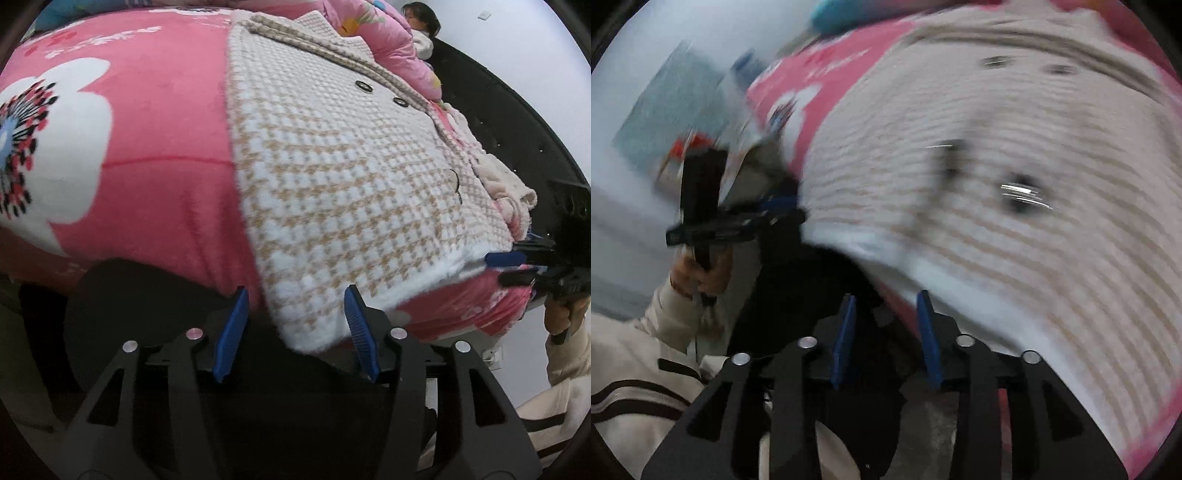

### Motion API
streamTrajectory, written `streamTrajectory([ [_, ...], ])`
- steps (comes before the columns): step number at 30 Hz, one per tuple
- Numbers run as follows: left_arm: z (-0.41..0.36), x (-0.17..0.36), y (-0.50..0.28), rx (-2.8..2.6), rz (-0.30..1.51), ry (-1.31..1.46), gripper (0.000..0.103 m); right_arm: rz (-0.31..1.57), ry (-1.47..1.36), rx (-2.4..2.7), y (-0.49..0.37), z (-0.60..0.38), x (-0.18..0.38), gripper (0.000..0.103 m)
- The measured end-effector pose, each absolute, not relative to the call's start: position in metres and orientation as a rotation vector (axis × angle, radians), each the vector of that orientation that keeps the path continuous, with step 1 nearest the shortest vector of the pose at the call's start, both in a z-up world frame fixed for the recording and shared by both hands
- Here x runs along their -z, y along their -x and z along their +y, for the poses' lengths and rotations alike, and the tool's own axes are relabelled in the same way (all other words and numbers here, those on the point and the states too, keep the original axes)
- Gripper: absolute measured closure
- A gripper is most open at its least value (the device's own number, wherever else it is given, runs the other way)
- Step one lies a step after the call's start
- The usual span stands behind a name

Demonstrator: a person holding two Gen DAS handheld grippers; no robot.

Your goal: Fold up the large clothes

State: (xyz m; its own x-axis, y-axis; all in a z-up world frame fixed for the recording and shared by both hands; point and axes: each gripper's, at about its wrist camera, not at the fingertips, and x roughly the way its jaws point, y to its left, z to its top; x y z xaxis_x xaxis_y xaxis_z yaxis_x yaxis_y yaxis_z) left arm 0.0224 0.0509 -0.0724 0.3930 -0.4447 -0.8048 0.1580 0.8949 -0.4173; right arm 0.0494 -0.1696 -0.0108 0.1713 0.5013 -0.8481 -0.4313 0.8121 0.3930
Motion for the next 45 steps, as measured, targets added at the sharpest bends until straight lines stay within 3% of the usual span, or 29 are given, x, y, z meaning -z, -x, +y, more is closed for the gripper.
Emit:
streamTrajectory([
  [5,0.038,0.075,-0.032,0.377,1.128,0.290,0.052,1.073,-0.368,-0.355,-0.033,-0.292,-0.011,0.058],
  [10,0.031,0.076,-0.036,0.334,1.154,0.282,0.054,1.069,-0.500,-0.125,-0.022,-0.352,0.016,0.058],
  [19,0.024,0.080,-0.034,0.279,1.212,0.234,0.053,1.081,-0.593,-0.268,-0.011,-0.364,0.028,0.058],
  [20,0.024,0.080,-0.033,0.278,1.209,0.235,0.055,1.087,-0.581,-0.275,-0.010,-0.362,0.028,0.058],
  [23,0.021,0.081,-0.032,0.273,1.203,0.235,0.075,1.112,-0.554,-0.298,-0.007,-0.353,0.035,0.058],
  [25,0.021,0.080,-0.030,0.271,1.199,0.226,0.087,1.106,-0.551,-0.302,-0.004,-0.352,0.038,0.075],
  [28,0.020,0.070,-0.023,0.286,1.165,0.208,0.093,1.106,-0.575,-0.332,-0.003,-0.349,0.040,0.092],
  [45,0.042,-0.036,-0.034,0.415,0.815,0.421,0.095,0.816,-0.631,-0.485,-0.058,-0.339,-0.034,0.095],
])
